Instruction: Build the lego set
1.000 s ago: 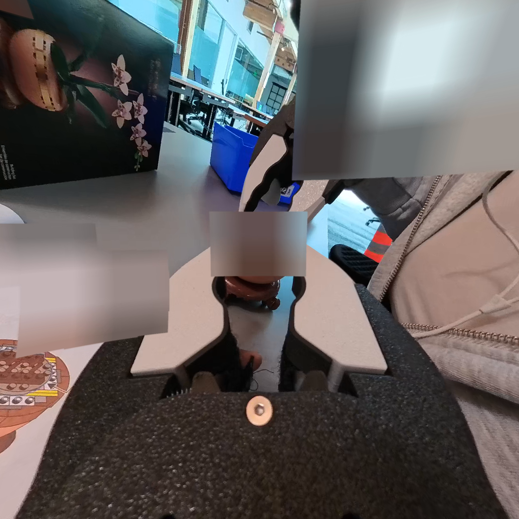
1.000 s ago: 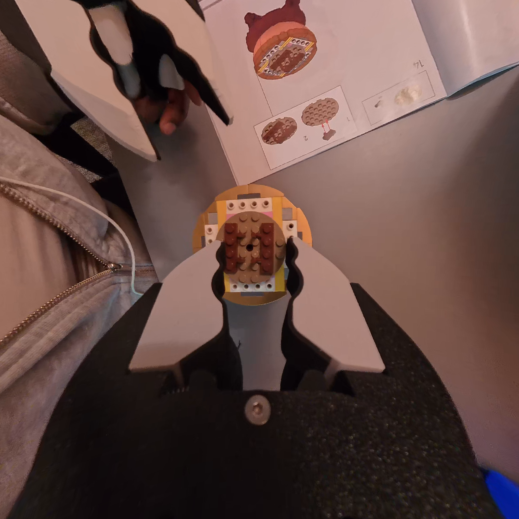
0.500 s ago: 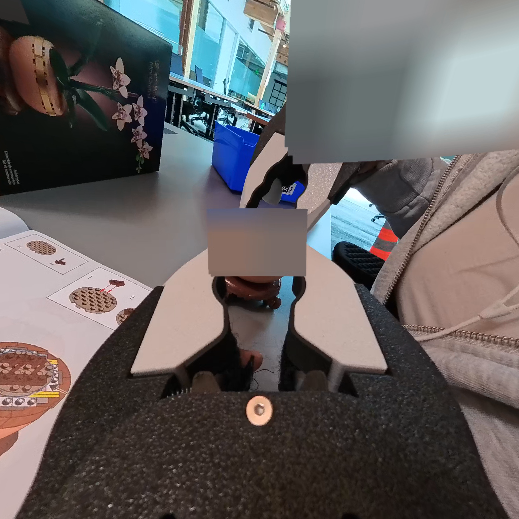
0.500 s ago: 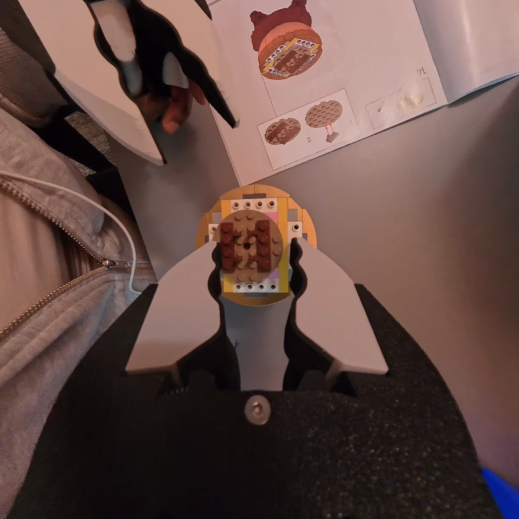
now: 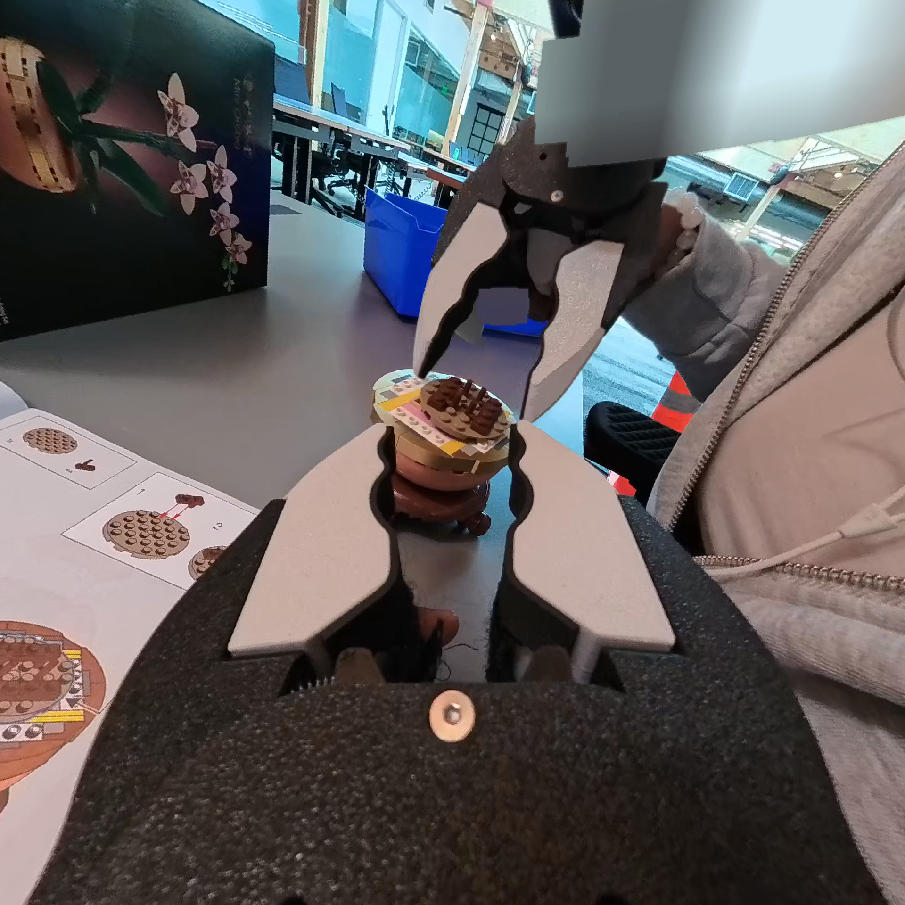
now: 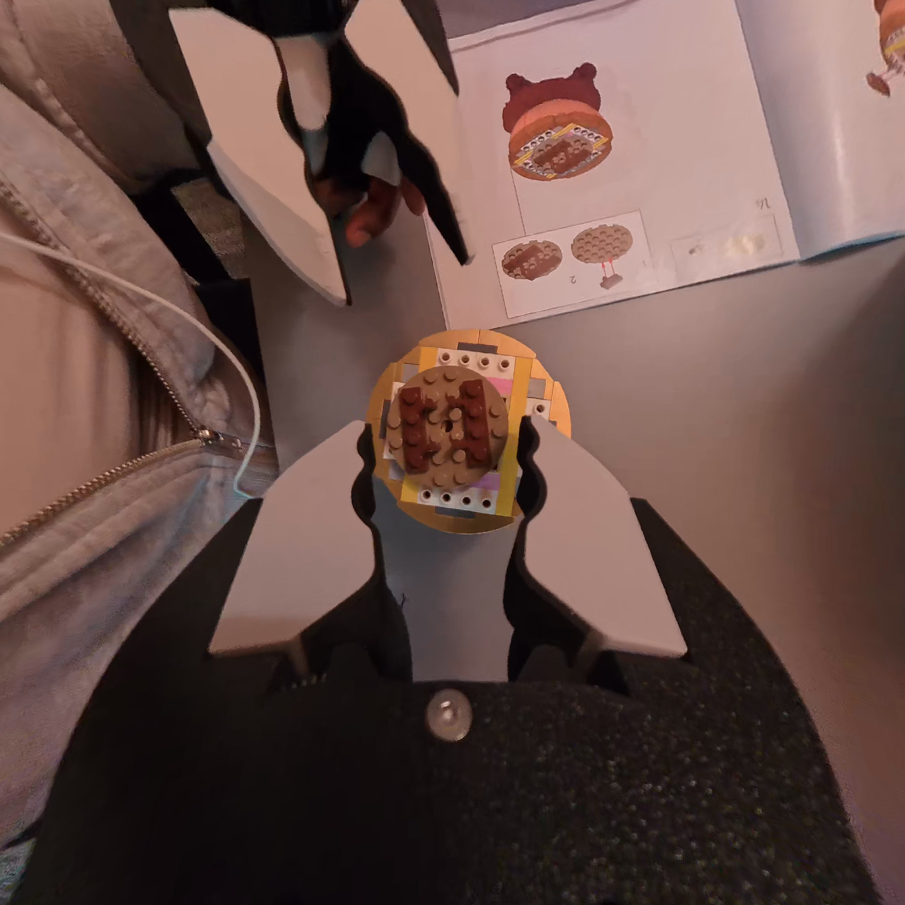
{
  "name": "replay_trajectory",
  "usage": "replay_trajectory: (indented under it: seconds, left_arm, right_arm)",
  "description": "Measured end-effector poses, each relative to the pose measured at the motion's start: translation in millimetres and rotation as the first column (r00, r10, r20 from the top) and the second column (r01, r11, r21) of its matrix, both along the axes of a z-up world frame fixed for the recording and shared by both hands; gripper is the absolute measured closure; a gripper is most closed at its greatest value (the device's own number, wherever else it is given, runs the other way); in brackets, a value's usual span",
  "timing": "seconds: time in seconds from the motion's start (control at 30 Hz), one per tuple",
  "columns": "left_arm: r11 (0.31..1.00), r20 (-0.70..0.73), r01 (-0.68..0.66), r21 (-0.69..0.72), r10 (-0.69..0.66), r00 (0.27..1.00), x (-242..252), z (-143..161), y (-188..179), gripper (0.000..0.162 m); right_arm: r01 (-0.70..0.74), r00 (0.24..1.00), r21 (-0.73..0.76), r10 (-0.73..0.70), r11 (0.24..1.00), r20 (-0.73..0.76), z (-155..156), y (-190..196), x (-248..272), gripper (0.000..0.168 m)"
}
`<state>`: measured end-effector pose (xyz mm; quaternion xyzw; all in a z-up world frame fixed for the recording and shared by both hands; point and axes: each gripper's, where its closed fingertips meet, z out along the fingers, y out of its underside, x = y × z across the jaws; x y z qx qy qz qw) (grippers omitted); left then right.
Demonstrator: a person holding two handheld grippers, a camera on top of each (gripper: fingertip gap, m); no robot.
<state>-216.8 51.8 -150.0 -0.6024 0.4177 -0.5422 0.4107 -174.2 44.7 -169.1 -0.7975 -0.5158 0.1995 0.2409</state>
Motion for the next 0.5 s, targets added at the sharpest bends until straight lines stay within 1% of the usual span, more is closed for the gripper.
replay_trajectory:
  seconds: [0.07,0.13,0.23,0.37,0.5]
  left_arm:
    - [1.0,-0.001,0.0,0.001,0.0,1.0,0.4,-0.1,0.0,0.118]
    - [1.0,-0.004,-0.001,0.004,0.001,1.0,0.6,-0.3,-0.1,0.118]
    - [1.0,-0.007,-0.003,0.011,0.003,1.0,0.9,-0.5,-0.4,0.118]
    - [1.0,-0.003,-0.001,0.013,0.001,1.0,1.3,0.2,-0.8,0.118]
    - [1.0,0.016,-0.003,0.012,0.002,1.0,-0.2,2.3,-0.6,0.118]
  right_arm:
    - [-0.03,1.0,0.017,0.03,0.999,0.008,-3.2,0.3,-0.5,0.113]
    - [-0.045,0.999,0.018,0.045,0.999,0.012,-6.0,0.2,-0.9,0.12]
    - [-0.009,1.0,0.052,0.009,0.999,0.0,0.4,5.7,4.2,0.121]
    - [0.084,0.996,0.076,-0.081,0.994,-0.034,23.8,11.5,30.3,0.121]
    - [0.198,0.973,0.082,-0.186,0.977,-0.137,54.0,17.9,54.6,0.121]
